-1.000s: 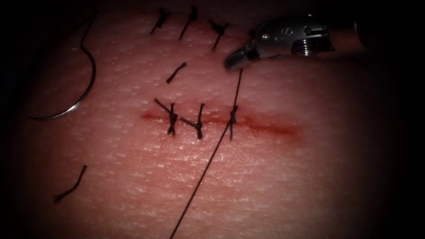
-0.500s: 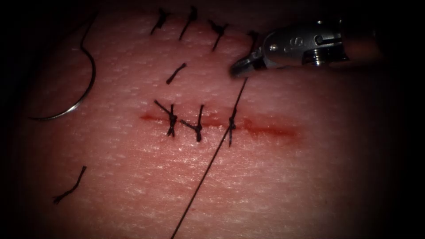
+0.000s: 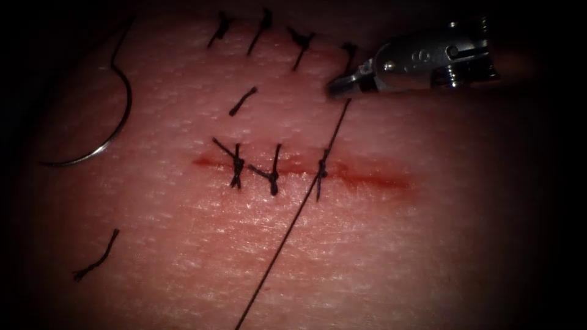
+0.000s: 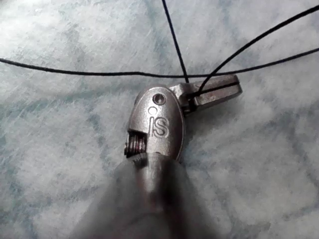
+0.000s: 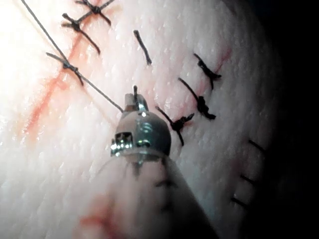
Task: Wound Closure
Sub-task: To tie the knot, pull the right gripper up and the left down.
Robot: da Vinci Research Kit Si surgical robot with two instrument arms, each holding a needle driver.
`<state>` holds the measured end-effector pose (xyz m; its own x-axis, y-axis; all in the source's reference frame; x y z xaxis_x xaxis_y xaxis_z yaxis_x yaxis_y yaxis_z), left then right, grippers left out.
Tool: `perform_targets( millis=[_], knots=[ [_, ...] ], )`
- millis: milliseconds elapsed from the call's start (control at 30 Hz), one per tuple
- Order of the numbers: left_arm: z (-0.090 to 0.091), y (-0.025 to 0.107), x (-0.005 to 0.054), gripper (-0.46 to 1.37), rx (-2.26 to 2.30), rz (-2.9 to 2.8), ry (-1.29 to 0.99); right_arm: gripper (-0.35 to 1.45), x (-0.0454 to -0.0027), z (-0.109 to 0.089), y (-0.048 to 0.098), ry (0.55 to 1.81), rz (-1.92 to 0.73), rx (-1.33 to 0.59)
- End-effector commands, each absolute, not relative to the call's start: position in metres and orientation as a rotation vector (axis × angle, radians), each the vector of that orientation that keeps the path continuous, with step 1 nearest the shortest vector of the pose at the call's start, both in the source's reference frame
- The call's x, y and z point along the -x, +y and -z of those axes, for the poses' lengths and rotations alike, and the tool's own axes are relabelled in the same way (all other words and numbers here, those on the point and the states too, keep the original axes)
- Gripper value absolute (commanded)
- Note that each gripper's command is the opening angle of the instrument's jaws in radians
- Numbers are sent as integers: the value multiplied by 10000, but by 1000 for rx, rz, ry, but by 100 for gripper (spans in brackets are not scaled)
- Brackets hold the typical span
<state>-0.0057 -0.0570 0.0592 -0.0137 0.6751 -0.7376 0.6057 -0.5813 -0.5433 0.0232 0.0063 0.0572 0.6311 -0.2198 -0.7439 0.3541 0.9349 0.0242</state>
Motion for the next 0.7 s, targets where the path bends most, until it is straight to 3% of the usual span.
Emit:
perform_targets(
  millis=[33, 700],
  knots=[
    [-592, -570, 53, -35, 2166, -1659, -1469, -35, -231, -572, 65, 825, 326, -165],
    [-623, -580, 3, -35, 2093, -1683, -1561, -35, -232, -582, 73, 846, 313, -164]
  ],
)
